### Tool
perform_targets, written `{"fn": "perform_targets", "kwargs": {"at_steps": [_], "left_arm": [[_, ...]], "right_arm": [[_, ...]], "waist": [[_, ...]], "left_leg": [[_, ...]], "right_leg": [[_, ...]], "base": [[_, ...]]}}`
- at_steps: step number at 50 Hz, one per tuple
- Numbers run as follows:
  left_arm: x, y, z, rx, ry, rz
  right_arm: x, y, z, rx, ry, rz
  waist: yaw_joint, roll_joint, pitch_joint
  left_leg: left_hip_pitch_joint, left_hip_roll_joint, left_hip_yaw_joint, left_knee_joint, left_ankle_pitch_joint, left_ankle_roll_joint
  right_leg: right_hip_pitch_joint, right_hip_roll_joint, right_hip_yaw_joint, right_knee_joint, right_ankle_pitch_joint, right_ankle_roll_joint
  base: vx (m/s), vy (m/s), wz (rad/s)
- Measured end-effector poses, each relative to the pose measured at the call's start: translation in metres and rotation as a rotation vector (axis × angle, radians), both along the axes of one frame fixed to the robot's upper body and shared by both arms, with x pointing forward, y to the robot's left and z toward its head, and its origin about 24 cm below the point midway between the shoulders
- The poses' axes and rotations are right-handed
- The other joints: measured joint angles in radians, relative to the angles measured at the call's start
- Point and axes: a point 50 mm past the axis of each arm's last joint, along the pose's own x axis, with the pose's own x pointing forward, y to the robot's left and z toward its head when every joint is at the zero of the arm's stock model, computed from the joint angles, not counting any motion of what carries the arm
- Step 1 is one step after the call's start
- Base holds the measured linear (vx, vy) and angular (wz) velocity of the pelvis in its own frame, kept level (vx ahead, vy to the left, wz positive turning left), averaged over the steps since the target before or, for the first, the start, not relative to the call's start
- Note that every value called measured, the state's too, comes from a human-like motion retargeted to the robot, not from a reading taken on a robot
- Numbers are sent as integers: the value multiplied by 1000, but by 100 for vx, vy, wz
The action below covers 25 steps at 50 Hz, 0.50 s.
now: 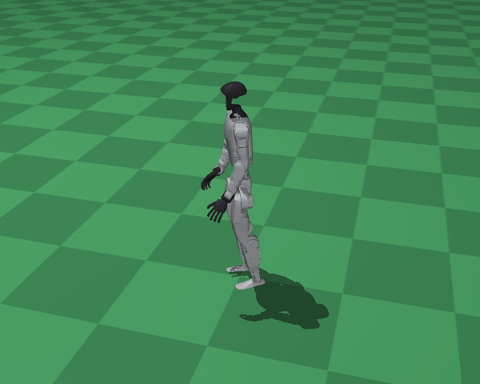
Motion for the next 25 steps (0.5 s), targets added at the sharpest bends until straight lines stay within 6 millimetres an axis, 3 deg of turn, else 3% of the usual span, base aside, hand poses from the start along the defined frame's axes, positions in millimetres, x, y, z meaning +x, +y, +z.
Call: {"fn": "perform_targets", "kwargs": {"at_steps": [4,13,18,25], "left_arm": [[-2,-4,-4,-9,42,-22],[-40,5,-18,39,214,-69],[-54,8,-22,57,266,-99],[-56,6,-23,51,274,-113]], "right_arm": [[-11,12,-7,36,51,21],[-38,13,-17,25,137,38],[-41,9,-17,5,143,46],[-40,5,-16,-17,133,46]], "waist": [[-3,-2,3],[-18,-1,13],[-23,3,18],[-22,6,25]], "left_leg": [[-11,4,0,41,-22,1],[-25,11,-1,122,-63,3],[-20,13,0,140,-70,5],[-8,9,2,139,-64,9]], "right_leg": [[6,1,0,0,-1,6],[27,3,3,1,-6,10],[38,4,8,1,-8,9],[46,0,17,1,-6,12]], "base": [[0,0,0],[0,0,0],[0,0,0],[0,0,0]]}}
